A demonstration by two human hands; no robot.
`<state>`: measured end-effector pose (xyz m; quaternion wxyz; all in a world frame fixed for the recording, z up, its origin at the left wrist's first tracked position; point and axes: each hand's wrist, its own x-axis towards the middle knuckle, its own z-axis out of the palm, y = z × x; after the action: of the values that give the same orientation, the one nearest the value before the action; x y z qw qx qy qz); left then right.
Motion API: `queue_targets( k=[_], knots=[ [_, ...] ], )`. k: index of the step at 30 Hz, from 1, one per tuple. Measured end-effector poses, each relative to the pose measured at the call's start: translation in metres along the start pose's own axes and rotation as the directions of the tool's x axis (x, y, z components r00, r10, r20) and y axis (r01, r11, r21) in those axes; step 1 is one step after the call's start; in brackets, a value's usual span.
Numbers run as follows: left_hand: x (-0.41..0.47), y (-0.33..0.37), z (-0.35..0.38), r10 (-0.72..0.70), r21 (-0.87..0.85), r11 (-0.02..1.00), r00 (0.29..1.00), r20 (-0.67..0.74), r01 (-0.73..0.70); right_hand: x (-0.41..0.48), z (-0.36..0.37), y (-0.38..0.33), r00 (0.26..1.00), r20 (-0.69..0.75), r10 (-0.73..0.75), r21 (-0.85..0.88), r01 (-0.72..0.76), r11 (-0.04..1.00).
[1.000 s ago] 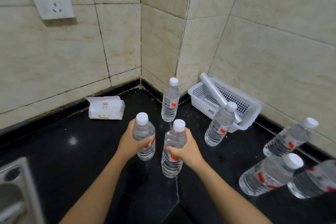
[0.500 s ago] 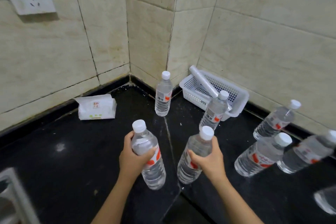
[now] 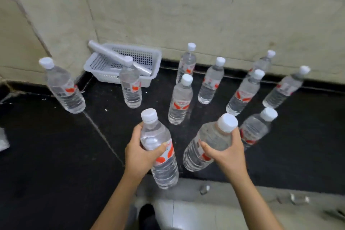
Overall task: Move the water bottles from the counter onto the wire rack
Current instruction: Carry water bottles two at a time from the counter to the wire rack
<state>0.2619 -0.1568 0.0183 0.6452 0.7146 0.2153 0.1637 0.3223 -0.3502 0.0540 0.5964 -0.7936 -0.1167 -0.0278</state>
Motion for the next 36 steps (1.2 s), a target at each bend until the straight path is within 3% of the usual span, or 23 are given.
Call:
queue_targets(
  k=[5,11,18,23,33,36],
  knots=[
    [-0.047,0.019,0.075,0.046,0.010,0.999,0.983,0.175,-0.048,-0.055,-0.099,0.026,0.966,-0.253,0.061,0.007,-0.062,0.998],
    [-0.138,0.022,0.171,0.100,-0.022,0.995,0.935,0.339,-0.098,-0.142,-0.233,0.045,0.886,-0.446,0.127,-0.027,-0.155,0.987],
    [-0.211,0.036,0.273,0.138,-0.031,0.988,0.788,0.600,-0.150,-0.234,-0.343,0.063,0.725,-0.651,0.227,0.015,-0.286,0.958],
    [-0.229,0.055,0.340,0.162,-0.028,0.979,0.692,0.704,-0.200,-0.265,-0.395,0.073,0.631,-0.726,0.274,0.054,-0.344,0.937],
    [-0.232,0.059,0.502,0.130,-0.057,0.989,0.622,0.772,-0.136,-0.237,-0.517,0.104,0.554,-0.780,0.291,0.018,-0.445,0.896],
    [-0.227,0.063,0.556,0.106,-0.049,0.993,0.598,0.794,-0.110,-0.224,-0.553,0.114,0.502,-0.809,0.305,0.031,-0.481,0.876]
  ],
)
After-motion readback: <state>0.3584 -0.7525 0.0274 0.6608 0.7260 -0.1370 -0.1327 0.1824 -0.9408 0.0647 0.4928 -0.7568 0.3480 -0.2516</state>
